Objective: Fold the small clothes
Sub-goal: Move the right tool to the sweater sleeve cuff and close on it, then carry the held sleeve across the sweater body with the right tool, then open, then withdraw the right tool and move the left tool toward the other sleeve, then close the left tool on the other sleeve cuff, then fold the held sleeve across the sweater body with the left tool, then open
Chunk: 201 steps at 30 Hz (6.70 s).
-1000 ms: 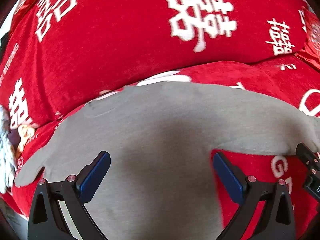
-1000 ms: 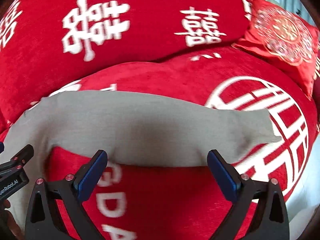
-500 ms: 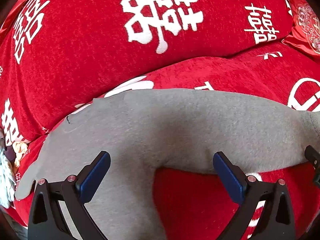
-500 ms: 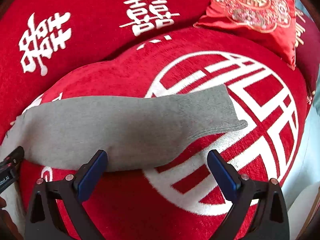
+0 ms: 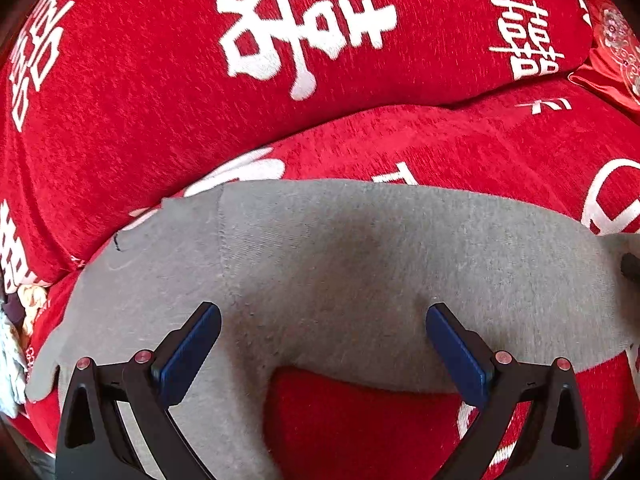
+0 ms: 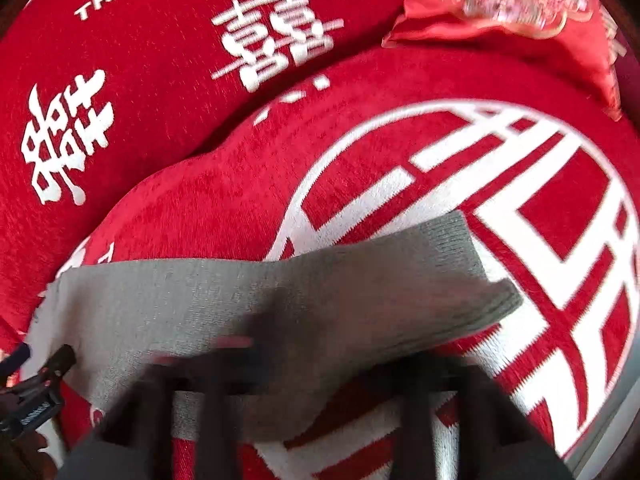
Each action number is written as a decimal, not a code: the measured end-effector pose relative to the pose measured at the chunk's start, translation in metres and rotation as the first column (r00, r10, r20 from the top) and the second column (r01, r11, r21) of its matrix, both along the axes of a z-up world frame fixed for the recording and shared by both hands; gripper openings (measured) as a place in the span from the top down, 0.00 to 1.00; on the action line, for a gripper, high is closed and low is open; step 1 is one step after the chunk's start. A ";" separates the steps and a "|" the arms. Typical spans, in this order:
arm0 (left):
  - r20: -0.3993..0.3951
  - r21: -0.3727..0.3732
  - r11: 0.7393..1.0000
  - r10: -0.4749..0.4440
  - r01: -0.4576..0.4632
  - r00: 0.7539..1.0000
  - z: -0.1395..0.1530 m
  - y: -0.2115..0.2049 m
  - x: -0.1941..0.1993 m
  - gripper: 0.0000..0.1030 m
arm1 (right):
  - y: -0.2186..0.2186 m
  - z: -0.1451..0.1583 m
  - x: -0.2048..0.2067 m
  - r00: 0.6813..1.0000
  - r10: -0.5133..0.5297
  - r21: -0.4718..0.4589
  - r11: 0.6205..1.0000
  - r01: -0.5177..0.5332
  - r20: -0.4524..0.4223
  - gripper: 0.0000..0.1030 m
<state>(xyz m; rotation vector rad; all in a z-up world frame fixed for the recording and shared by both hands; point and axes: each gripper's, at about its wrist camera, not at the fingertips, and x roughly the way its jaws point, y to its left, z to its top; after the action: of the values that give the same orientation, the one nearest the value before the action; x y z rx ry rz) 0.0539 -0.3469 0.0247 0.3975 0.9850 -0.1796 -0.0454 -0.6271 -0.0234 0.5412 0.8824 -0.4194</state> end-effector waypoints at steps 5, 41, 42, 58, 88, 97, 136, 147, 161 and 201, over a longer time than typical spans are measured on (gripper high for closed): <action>-0.020 -0.046 0.999 -0.018 0.017 1.000 -0.001 -0.009 0.000 0.00 | -0.002 0.023 -0.026 0.991 -0.015 -0.032 0.999 0.019 0.131 0.93; -0.030 -0.244 0.966 0.084 -0.089 0.996 0.030 0.185 -0.007 0.00 | 0.199 0.140 0.039 0.972 0.177 -0.316 0.941 -0.120 0.156 0.94; -0.036 -0.243 0.965 0.096 -0.102 0.995 0.028 0.195 -0.005 0.00 | 0.212 0.142 0.044 0.969 0.192 -0.319 0.938 -0.134 0.158 0.94; -0.111 -0.292 0.894 0.320 -0.339 0.941 0.012 0.367 0.010 0.00 | 0.440 0.156 0.115 0.873 0.475 -0.408 0.822 -0.397 0.109 0.94; -0.121 -0.402 0.727 0.561 -0.557 0.819 0.018 0.486 -0.030 0.00 | 0.557 0.099 0.130 0.602 0.791 -0.127 0.611 -0.781 0.104 0.32; -0.137 -0.372 0.863 0.314 -0.342 0.940 0.014 0.365 0.003 0.00 | 0.404 0.045 0.123 0.821 0.562 -0.252 0.784 -0.568 -0.104 0.26; -0.123 -0.330 0.699 0.634 -0.634 0.763 -0.014 0.520 -0.054 0.00 | 0.527 -0.008 0.049 0.724 0.675 -0.392 0.633 -0.668 -0.142 0.12; -0.237 -0.401 0.328 0.865 -0.855 0.442 -0.035 0.703 -0.040 0.00 | 0.522 -0.008 0.049 0.739 0.662 -0.357 0.665 -0.656 -0.126 0.10; -0.152 -0.431 0.195 0.947 -0.881 0.284 -0.036 0.776 -0.009 0.82 | 0.541 0.012 0.054 0.717 0.665 -0.384 0.619 -0.685 -0.207 0.10; -0.025 -0.501 0.442 0.852 -0.744 0.523 0.027 0.689 0.011 0.89 | 0.642 0.027 0.144 0.613 0.756 -0.350 0.524 -0.776 -0.228 0.10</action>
<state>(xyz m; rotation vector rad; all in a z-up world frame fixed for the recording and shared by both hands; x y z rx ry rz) 0.0654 0.3424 0.0513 -0.5301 0.7657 0.5209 0.0985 0.0147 0.0033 -0.3024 0.9532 0.2165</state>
